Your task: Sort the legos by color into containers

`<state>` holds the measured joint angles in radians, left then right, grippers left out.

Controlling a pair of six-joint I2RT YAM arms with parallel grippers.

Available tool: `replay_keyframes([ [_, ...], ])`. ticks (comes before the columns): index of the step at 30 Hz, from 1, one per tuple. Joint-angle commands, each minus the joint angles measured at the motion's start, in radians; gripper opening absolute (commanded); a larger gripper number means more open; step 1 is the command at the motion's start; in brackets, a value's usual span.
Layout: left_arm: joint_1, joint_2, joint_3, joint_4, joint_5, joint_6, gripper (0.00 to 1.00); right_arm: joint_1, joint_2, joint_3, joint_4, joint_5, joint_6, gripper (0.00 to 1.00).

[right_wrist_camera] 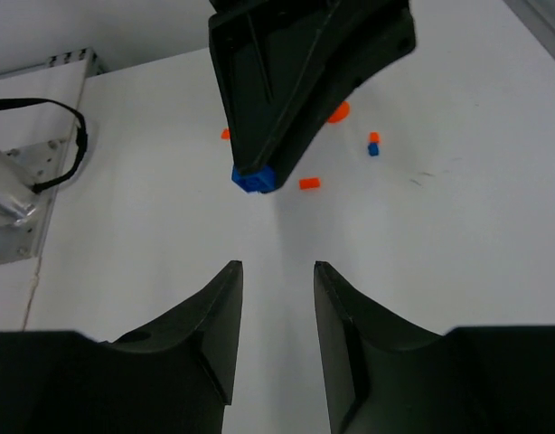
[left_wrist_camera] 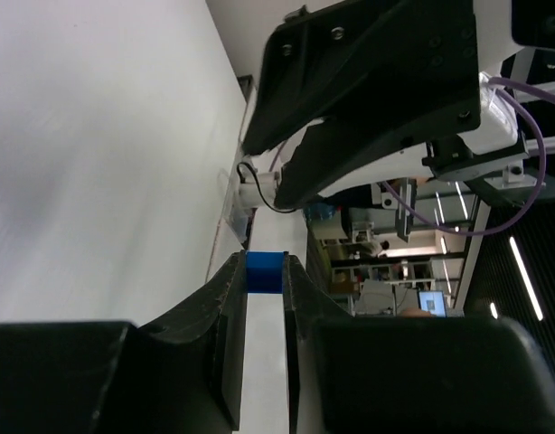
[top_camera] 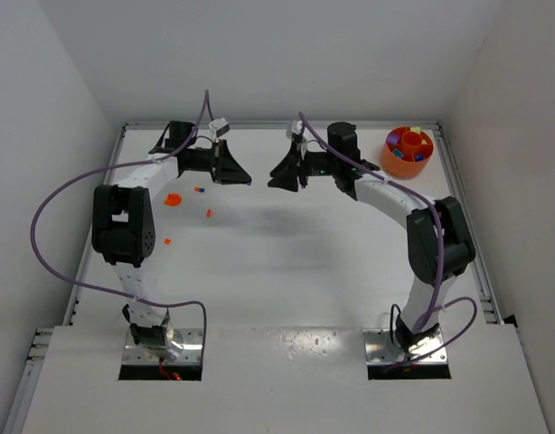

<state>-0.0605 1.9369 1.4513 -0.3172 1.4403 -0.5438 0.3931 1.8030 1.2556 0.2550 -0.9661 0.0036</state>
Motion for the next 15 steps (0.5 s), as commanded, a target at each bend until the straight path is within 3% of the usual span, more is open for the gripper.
replay_keyframes([
  [1,-0.016,-0.076,-0.009,0.043,0.144,-0.016,0.0,0.042,0.016,0.067,0.072,-0.095,-0.04,0.4],
  [15,-0.056,-0.096,-0.029,0.043,0.144,0.012,0.0,0.118,0.027,0.106,-0.033,-0.056,-0.171,0.42],
])
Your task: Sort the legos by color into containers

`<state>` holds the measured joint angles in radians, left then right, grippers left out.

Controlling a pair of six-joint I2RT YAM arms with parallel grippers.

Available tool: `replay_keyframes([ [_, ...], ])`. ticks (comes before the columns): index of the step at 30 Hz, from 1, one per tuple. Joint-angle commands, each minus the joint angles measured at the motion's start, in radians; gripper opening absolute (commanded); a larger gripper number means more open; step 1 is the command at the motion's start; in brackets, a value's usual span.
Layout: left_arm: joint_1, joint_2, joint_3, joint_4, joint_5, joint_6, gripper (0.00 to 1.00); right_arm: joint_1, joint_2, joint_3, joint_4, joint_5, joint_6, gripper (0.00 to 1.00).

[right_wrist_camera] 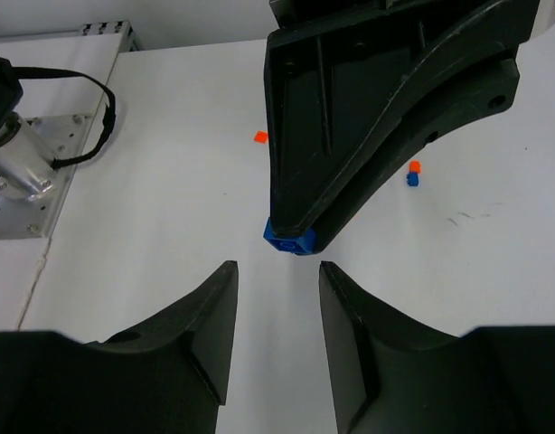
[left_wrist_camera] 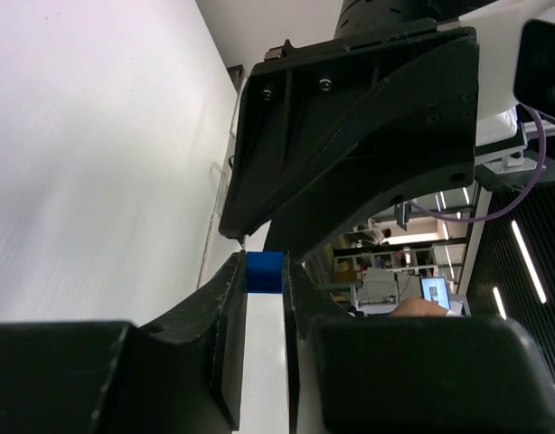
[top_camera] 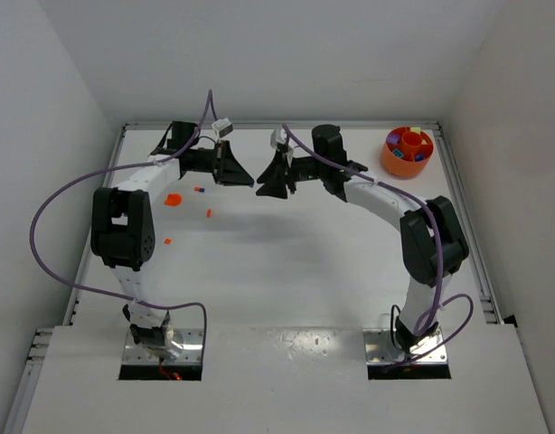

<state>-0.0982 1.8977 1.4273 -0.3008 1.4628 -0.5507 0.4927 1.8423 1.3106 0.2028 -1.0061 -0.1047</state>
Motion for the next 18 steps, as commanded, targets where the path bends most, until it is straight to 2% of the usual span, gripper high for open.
replay_keyframes([
  [1,-0.018,-0.057,-0.005,0.026,0.122,0.018,0.0,0.018,-0.012,0.052,0.02,-0.006,-0.062,0.42],
  [18,-0.018,-0.057,-0.014,0.026,0.102,0.018,0.0,0.037,-0.022,0.052,0.038,0.101,-0.041,0.45],
])
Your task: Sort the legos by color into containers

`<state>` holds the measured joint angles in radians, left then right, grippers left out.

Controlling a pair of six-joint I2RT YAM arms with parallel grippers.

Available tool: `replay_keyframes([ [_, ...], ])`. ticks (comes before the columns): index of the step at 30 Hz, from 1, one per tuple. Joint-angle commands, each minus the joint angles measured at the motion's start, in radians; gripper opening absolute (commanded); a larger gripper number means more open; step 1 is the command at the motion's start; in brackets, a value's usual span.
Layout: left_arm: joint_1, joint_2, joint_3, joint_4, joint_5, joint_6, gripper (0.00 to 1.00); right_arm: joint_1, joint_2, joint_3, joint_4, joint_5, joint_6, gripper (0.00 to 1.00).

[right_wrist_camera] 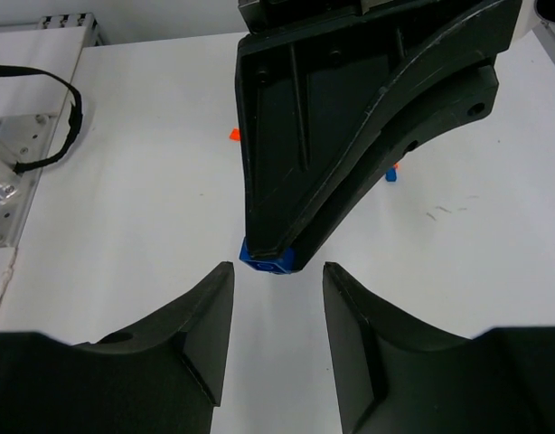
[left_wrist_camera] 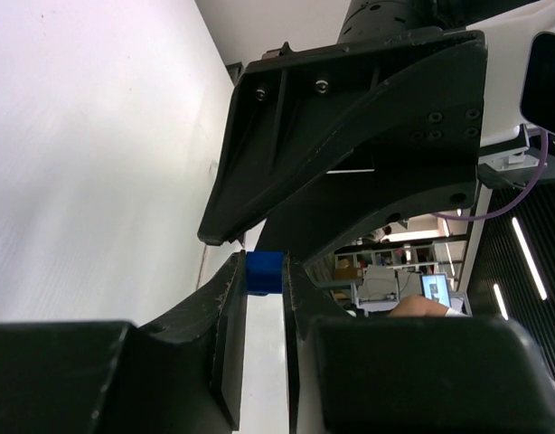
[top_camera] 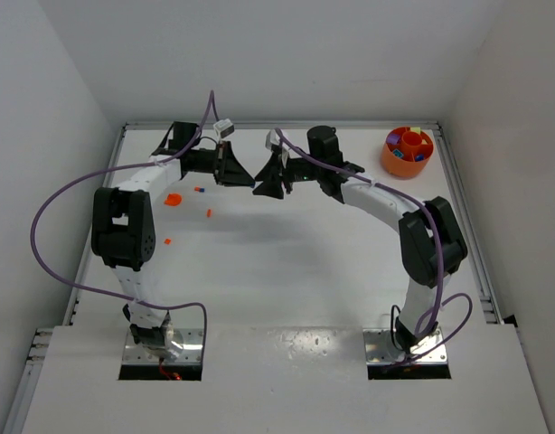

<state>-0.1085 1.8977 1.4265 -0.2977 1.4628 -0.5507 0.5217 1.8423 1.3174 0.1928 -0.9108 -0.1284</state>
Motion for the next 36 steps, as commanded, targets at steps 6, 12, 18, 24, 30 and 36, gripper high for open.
replay_keyframes([
  [6,-0.008,-0.048,-0.014,0.023,0.07,0.009,0.0,0.008,-0.032,0.045,0.057,0.016,-0.008,0.45],
  [12,-0.008,-0.029,-0.014,0.023,0.051,0.009,0.0,0.008,-0.032,0.045,0.057,0.016,-0.008,0.45],
  [18,-0.008,-0.029,-0.014,0.023,0.042,0.009,0.0,0.017,-0.041,0.036,0.068,0.006,0.01,0.42],
  [24,0.001,-0.029,-0.023,0.023,0.021,0.009,0.0,0.017,-0.051,0.036,0.068,0.006,0.01,0.42],
  [30,0.001,-0.02,-0.032,0.023,0.011,0.009,0.0,0.026,-0.051,0.026,0.077,0.006,0.019,0.35],
  [36,0.01,-0.02,-0.043,0.023,-0.01,0.009,0.0,0.026,-0.051,0.017,0.088,0.006,0.019,0.16],
])
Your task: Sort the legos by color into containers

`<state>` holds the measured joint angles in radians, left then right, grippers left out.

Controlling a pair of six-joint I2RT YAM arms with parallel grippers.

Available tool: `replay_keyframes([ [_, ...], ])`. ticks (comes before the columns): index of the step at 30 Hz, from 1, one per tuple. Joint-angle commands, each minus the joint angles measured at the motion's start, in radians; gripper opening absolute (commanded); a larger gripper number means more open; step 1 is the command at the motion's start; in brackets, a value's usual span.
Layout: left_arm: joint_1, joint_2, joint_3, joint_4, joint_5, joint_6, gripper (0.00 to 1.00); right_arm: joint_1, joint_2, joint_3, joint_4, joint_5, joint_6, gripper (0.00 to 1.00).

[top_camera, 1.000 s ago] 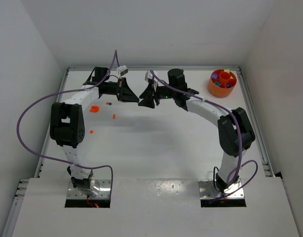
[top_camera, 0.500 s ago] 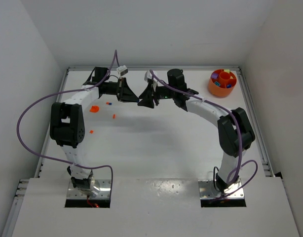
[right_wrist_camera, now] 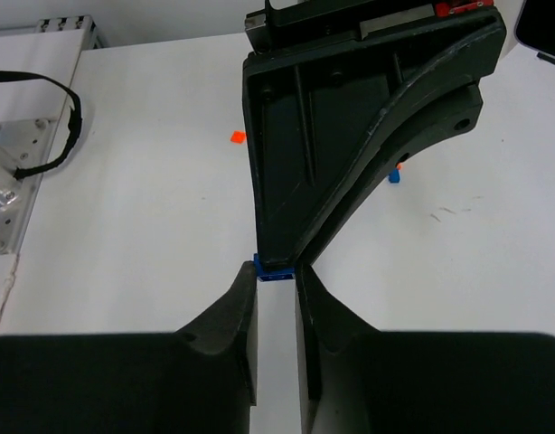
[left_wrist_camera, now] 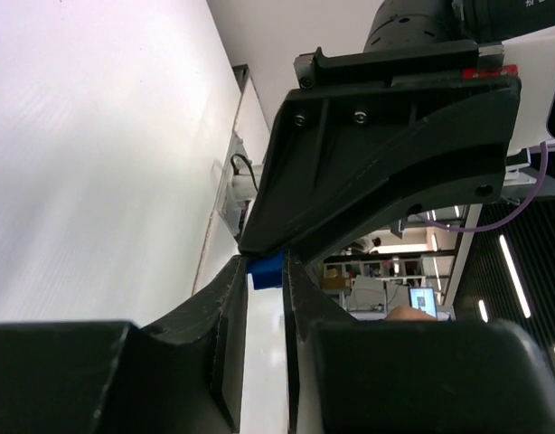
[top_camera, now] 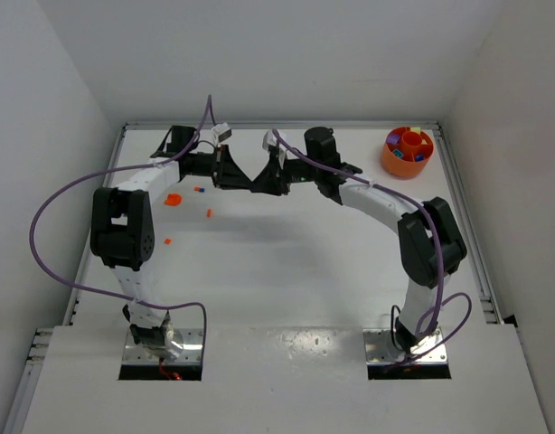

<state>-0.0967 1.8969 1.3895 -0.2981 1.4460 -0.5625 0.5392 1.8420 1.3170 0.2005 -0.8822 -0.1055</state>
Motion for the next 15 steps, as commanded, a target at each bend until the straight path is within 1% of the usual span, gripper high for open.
replay_keyframes([
  [1,-0.001,-0.019,-0.006,0.024,0.007,0.021,0.0,0.008,-0.05,0.018,0.08,-0.023,-0.003,0.12],
  [2,0.008,-0.019,-0.006,0.024,0.007,0.021,0.0,0.008,-0.05,0.018,0.08,-0.023,-0.003,0.08],
  [5,0.008,-0.019,-0.006,0.024,0.007,0.033,0.25,0.008,-0.05,0.008,0.07,-0.014,-0.003,0.02],
  [6,0.02,-0.03,-0.006,0.024,0.007,0.033,0.38,0.008,-0.059,0.008,0.07,-0.002,-0.013,0.02],
  [9,0.043,-0.039,-0.006,0.024,-0.019,0.033,0.53,0.008,-0.07,-0.01,0.045,0.023,-0.022,0.01],
  [10,0.043,-0.051,-0.006,0.024,-0.045,0.033,0.61,-0.001,-0.081,-0.024,0.036,0.037,-0.032,0.0],
  [12,0.067,-0.064,-0.006,0.024,-0.081,0.033,0.69,-0.013,-0.104,-0.044,0.024,0.061,-0.033,0.0],
  [13,0.086,-0.079,0.008,0.011,-0.099,0.062,0.78,-0.013,-0.115,-0.058,-0.018,0.081,-0.049,0.0],
  [14,0.095,-0.09,0.019,-0.004,-0.146,0.079,0.79,-0.025,-0.136,-0.058,-0.042,0.107,-0.066,0.0],
  [15,0.095,-0.09,0.034,-0.059,-0.171,0.105,0.79,-0.025,-0.147,-0.067,-0.064,0.12,-0.077,0.0],
])
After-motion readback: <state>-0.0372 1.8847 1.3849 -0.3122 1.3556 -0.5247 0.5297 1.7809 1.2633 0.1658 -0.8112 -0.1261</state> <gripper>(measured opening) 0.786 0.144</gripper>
